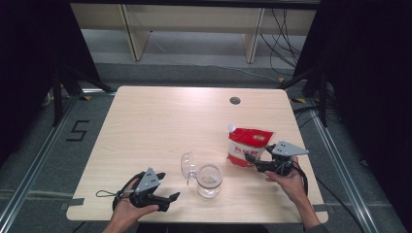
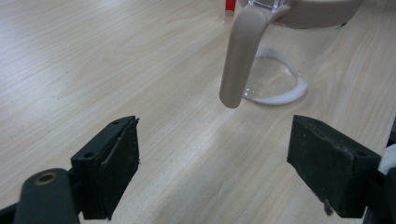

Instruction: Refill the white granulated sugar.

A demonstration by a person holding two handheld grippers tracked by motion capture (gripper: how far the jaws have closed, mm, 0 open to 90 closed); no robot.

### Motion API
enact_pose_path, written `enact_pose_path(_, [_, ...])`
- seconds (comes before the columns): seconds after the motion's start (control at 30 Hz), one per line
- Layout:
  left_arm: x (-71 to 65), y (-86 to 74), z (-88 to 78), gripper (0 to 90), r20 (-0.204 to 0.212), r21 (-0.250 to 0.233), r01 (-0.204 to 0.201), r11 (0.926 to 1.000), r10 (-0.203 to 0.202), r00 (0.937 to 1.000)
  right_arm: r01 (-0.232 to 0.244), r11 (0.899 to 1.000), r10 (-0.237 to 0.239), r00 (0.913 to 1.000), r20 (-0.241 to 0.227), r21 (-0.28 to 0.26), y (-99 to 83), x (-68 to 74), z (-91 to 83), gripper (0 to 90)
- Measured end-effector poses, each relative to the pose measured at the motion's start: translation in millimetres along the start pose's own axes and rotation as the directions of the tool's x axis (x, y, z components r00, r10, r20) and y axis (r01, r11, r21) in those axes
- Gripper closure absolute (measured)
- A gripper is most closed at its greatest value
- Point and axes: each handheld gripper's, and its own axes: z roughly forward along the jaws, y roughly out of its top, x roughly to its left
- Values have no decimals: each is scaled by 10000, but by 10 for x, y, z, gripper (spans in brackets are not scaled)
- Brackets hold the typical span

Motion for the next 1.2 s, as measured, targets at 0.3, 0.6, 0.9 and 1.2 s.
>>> enact_pose_path(0.3, [4, -2, -9, 164, -127, -78, 105, 9999, -106, 9999, -916, 9956, 848, 9710, 2236, 202, 65, 379, 44, 405])
enact_pose_path(0.6, [-12, -9, -1, 164, -40, -20, 373, 9993, -373, 9993, -1351, 9908, 1274, 9254, 3570, -34, 69, 582, 103, 407])
enact_pose_path(0.9, [0, -4, -3, 164, -85, 1, 68, 10000, -68, 9999, -1614, 9865, 1603, 9134, 3742, -285, 63, 633, 122, 403])
enact_pose_path(1.2, [1, -4, -3, 164, -80, 44, -15, 10000, 16, 10000, -970, 9945, 1038, 9571, 2704, -384, -17, 489, -12, 270])
